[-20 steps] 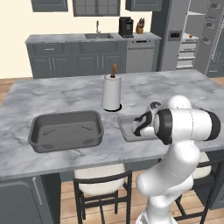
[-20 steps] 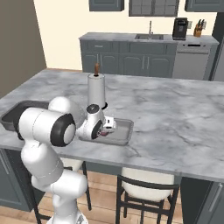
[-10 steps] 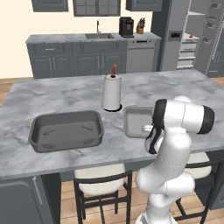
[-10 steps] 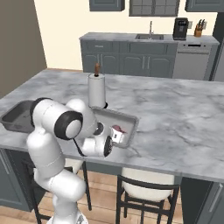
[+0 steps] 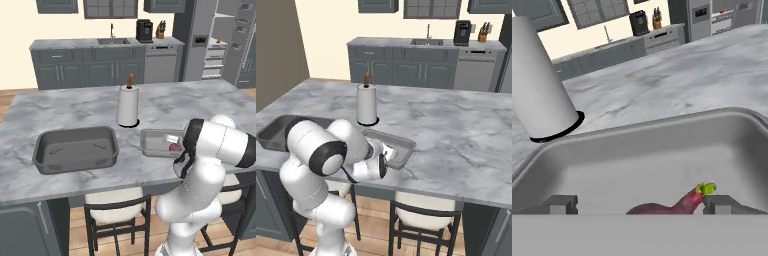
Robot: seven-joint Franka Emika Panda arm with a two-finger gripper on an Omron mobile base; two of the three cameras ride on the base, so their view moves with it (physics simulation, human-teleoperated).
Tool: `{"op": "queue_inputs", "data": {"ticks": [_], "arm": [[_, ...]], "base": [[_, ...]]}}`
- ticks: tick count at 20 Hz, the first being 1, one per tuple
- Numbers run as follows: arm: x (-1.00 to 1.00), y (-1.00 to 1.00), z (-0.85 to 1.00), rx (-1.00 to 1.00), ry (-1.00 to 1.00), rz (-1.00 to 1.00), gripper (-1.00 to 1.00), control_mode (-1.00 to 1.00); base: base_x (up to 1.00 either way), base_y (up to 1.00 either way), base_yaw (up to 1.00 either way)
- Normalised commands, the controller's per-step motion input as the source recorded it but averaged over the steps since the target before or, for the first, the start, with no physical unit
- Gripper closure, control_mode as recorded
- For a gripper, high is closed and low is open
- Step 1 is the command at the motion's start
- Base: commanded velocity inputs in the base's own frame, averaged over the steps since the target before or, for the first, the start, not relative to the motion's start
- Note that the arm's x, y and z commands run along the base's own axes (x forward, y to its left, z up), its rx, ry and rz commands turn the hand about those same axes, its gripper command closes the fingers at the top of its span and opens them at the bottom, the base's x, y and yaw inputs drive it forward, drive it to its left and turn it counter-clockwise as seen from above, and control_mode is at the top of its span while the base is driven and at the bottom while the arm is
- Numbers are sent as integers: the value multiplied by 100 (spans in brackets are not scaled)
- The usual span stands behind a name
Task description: Place the cold items (onion and tangerine) from the fridge in one tupperware on the dining counter. Place the warm items (hot dog and kebab skewer) in the stove area in another tupperware.
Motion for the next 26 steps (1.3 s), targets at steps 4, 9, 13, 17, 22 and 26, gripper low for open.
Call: {"op": "queue_inputs", "data": {"ticks": [4, 9, 13, 17, 22, 26], "arm": [[-2, -30, 100, 0, -2, 4, -100, -100], [-75, -4, 100, 0, -24, 1, -100, -100], [-65, -1, 100, 0, -15, 0, -100, -100], [-69, 1, 100, 0, -13, 2, -100, -100], [-50, 19, 87, -4, -11, -8, -100, -100], [-40, -24, 90, 55, -39, -2, -100, -100]], "base": [[0, 0, 0], [0, 0, 0], [0, 0, 0], [0, 0, 0], [0, 0, 0], [0, 0, 0]]}}
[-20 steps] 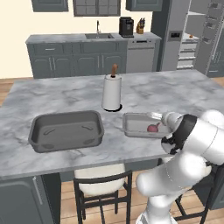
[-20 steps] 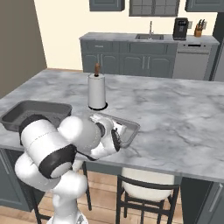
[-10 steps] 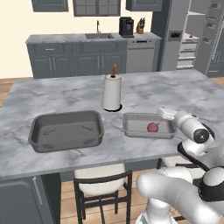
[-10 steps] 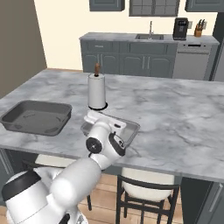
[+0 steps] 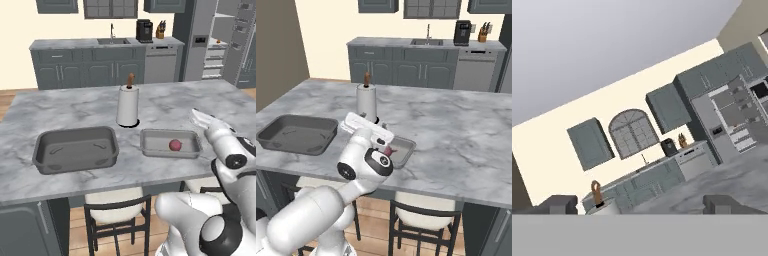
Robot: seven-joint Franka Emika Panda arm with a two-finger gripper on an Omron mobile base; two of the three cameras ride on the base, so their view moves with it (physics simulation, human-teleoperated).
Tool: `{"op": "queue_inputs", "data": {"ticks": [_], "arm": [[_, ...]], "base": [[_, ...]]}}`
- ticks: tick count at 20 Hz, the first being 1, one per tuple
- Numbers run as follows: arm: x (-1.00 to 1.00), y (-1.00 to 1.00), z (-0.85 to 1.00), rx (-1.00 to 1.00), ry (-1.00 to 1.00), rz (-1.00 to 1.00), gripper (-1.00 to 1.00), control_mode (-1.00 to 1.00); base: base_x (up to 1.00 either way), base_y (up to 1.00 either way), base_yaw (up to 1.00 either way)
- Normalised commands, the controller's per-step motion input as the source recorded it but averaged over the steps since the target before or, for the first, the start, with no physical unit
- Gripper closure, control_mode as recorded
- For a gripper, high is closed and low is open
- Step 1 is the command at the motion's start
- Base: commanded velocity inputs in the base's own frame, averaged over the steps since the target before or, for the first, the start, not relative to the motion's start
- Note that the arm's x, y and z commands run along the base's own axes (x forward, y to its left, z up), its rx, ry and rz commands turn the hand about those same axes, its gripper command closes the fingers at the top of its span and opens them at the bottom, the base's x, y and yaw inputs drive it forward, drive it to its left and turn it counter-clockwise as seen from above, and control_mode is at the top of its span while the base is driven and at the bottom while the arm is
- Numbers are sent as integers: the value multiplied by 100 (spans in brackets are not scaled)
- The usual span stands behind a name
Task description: Place the cold items (onion and tangerine) from the fridge in one tupperware on the dining counter. Place the warm items (hot dog and kebab skewer) in the stove area in another tupperware.
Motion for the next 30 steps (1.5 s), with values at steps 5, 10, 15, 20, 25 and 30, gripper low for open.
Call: {"op": "queue_inputs", "data": {"ticks": [5, 10, 15, 20, 25, 30], "arm": [[0, 63, 95, 42, -56, 0, -100, -100], [-15, 61, 28, 69, -38, 0, -100, -100], [-22, 7, 31, 87, 66, 0, -100, -100], [-9, -64, -22, 12, 100, -32, -100, -100], [10, -9, -44, -18, 100, -37, -100, -100], [24, 0, -22, -4, 40, -13, -100, 100]], "base": [[0, 0, 0], [0, 0, 0], [0, 0, 0], [0, 0, 0], [0, 0, 0], [5, -20, -12]]}}
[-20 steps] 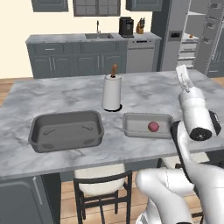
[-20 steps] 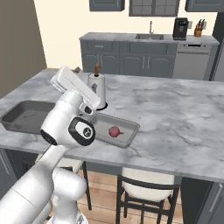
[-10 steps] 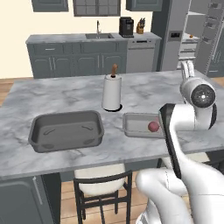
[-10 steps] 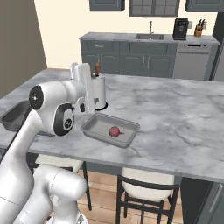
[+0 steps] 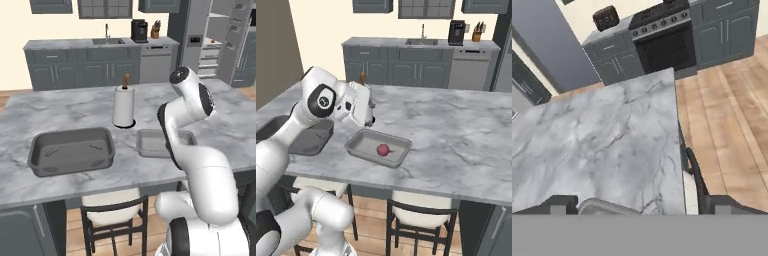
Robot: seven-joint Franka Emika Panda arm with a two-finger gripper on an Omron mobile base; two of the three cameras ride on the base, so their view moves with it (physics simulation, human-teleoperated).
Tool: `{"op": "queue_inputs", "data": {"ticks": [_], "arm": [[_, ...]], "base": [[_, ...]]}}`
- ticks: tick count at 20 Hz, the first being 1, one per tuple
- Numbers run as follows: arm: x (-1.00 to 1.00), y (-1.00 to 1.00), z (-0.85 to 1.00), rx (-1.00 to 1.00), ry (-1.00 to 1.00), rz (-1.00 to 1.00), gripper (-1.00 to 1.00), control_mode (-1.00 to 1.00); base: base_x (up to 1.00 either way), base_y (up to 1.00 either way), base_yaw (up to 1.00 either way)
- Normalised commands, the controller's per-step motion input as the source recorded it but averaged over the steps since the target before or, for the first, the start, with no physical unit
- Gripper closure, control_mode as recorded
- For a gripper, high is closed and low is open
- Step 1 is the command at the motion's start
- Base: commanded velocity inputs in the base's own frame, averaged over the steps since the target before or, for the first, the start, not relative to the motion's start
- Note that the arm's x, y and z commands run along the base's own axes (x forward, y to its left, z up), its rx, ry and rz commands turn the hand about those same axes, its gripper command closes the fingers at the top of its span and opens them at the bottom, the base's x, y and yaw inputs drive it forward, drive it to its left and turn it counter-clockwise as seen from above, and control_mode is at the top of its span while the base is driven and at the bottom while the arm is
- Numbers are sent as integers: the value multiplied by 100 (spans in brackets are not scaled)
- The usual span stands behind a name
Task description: Place the cold items (onion and tangerine) from the fridge in one tupperware on the dining counter. Place the warm items (hot dog and kebab skewer) in the stove area in another tupperware.
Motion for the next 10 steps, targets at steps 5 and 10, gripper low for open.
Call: {"op": "queue_inputs", "data": {"ticks": [5, 10], "arm": [[0, 0, 0, 0, 0, 0, -100, 100], [0, 0, 0, 0, 0, 0, -100, 100]], "base": [[-85, -98, -15], [-37, -100, -10]]}}
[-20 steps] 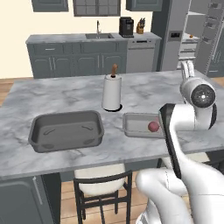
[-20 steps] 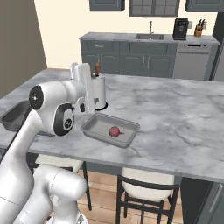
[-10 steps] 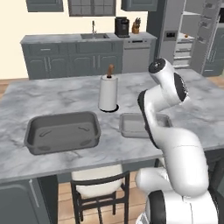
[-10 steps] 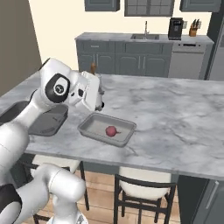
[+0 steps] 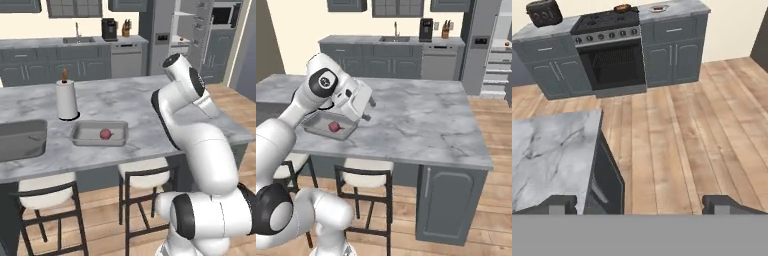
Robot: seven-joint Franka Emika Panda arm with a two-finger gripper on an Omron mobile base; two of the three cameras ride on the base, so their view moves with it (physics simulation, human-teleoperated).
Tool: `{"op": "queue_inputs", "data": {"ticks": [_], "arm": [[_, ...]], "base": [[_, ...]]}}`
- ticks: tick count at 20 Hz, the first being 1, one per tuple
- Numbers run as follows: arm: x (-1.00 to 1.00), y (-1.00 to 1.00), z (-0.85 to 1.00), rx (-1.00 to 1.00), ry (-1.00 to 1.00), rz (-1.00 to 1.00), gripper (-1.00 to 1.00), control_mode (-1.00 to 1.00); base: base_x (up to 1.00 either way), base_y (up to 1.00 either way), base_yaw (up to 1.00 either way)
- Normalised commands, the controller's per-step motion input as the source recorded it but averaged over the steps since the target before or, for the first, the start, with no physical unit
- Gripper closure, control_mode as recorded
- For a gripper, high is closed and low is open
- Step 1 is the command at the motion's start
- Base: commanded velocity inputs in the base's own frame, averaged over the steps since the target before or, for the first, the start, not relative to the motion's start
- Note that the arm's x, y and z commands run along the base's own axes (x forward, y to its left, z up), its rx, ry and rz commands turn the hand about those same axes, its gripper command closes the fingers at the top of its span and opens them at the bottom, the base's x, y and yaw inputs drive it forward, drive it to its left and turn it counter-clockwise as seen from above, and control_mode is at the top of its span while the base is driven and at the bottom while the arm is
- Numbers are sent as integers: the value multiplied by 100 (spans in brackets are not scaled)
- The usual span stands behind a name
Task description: Place the cold items (onion and tangerine) from the fridge in one tupperware on the dining counter. Place the warm items (hot dog and kebab skewer) in the stove area in another tupperware.
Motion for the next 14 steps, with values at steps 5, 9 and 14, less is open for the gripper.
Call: {"op": "queue_inputs", "data": {"ticks": [5, 9, 14], "arm": [[0, 0, 0, 0, 0, 0, -100, 100], [0, 0, 0, 0, 0, 0, -100, 100], [0, 0, 0, 0, 0, 0, -100, 100]], "base": [[38, -100, -1], [63, -100, 0], [54, -100, 1]]}}
